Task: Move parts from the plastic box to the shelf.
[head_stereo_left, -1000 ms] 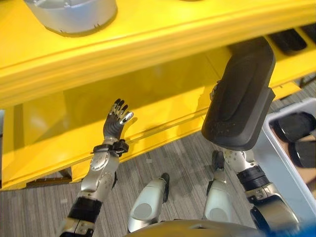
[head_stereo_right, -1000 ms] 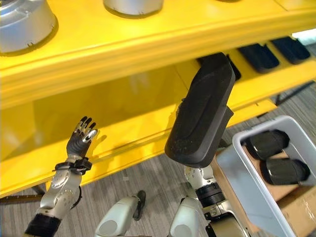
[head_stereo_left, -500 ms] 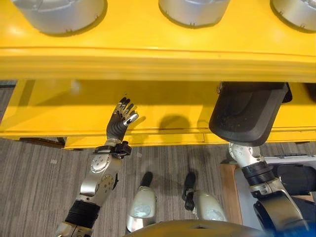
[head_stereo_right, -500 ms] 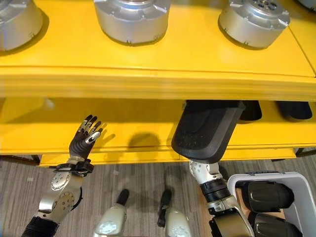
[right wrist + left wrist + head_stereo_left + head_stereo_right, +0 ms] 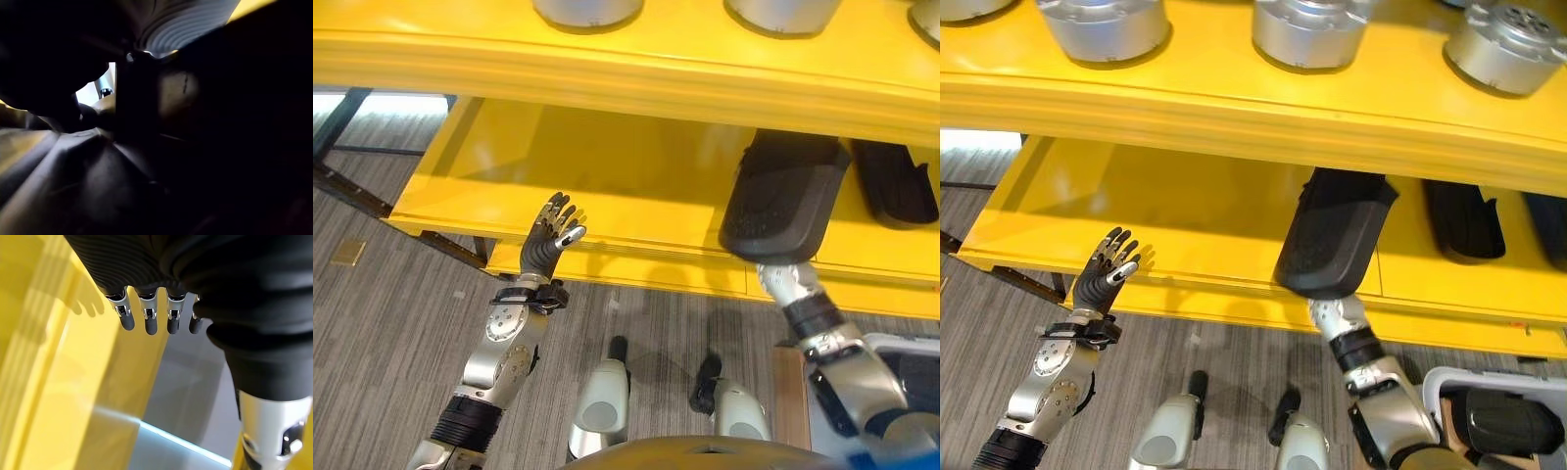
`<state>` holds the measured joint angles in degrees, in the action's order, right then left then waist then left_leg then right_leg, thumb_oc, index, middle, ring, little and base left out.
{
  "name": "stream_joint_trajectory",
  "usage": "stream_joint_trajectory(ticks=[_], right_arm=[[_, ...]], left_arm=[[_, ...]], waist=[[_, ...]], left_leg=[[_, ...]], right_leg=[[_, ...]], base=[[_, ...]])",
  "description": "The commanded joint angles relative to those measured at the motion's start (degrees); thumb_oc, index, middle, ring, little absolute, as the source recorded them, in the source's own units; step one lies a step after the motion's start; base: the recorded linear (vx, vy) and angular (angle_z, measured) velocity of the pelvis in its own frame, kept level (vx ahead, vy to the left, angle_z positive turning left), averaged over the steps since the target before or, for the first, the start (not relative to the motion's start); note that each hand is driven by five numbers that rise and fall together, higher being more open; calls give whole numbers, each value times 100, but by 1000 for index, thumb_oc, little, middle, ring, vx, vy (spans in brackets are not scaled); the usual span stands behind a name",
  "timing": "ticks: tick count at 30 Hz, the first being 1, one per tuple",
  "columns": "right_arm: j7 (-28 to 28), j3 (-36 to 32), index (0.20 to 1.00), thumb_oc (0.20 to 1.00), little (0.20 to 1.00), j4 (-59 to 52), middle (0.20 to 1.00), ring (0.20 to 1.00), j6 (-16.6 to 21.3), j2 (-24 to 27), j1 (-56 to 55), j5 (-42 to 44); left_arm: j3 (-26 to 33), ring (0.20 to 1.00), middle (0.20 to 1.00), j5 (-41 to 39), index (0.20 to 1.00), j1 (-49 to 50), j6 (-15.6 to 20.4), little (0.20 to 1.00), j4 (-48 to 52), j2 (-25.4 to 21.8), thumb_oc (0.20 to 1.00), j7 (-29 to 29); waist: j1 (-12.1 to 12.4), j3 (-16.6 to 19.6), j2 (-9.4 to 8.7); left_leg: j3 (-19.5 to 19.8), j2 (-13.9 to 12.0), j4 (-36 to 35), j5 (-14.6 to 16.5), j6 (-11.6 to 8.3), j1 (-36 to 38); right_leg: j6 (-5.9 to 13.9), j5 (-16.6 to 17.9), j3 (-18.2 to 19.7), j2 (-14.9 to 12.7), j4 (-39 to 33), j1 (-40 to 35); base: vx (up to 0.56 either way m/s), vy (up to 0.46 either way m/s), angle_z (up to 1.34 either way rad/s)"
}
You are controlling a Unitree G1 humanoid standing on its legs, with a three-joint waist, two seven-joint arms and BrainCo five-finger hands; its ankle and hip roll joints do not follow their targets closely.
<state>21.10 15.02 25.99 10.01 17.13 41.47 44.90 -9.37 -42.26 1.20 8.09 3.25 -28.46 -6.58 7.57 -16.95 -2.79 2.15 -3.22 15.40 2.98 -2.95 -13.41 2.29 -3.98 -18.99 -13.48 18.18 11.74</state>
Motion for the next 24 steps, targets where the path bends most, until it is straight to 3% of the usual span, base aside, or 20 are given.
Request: stream_joint_trajectory(ticks=[1, 6, 15, 24], right_arm=[[257, -7, 200, 200, 200, 616, 200, 200, 34, 246, 1102, -793], [480, 220, 200, 200, 200, 2214, 200, 200, -174, 819, 2503, -1650], [421, 1068, 200, 200, 200, 4361, 200, 200, -590, 1462, 3663, -2782], [573, 1587, 200, 200, 200, 5021, 200, 200, -940, 1768, 3737, -4027]], left_arm=[[-21, 1000, 1000, -158, 1000, 58, 398, 1000, 582, -335, 1000, 65], [-177, 1000, 1000, -193, 1000, -67, 542, 1000, 648, -466, 1000, 98], [-531, 1000, 1000, -157, 1000, -339, 714, 1000, 691, -605, 1000, 118], [-660, 1000, 1000, 42, 1000, -544, 831, 1000, 796, -572, 1000, -1]], waist=[[113, 203, -142], [284, 101, -119], [475, -133, 7], [539, -382, 190]], left_leg=[[580, -334, -173, 297, -141, 23], [708, -304, -100, 320, -160, -79], [834, -247, -80, 238, -172, -282], [907, -193, 86, 206, -165, -615]], right_leg=[[425, -195, 106, -388, -126, -371], [430, -227, 67, -381, -65, -340], [432, -256, -2, -411, 89, -120], [409, -290, 37, -441, 311, 229]], base=[[-7, 2, 5], [-8, 8, 7], [-20, 15, 8], [-40, 13, 3]])
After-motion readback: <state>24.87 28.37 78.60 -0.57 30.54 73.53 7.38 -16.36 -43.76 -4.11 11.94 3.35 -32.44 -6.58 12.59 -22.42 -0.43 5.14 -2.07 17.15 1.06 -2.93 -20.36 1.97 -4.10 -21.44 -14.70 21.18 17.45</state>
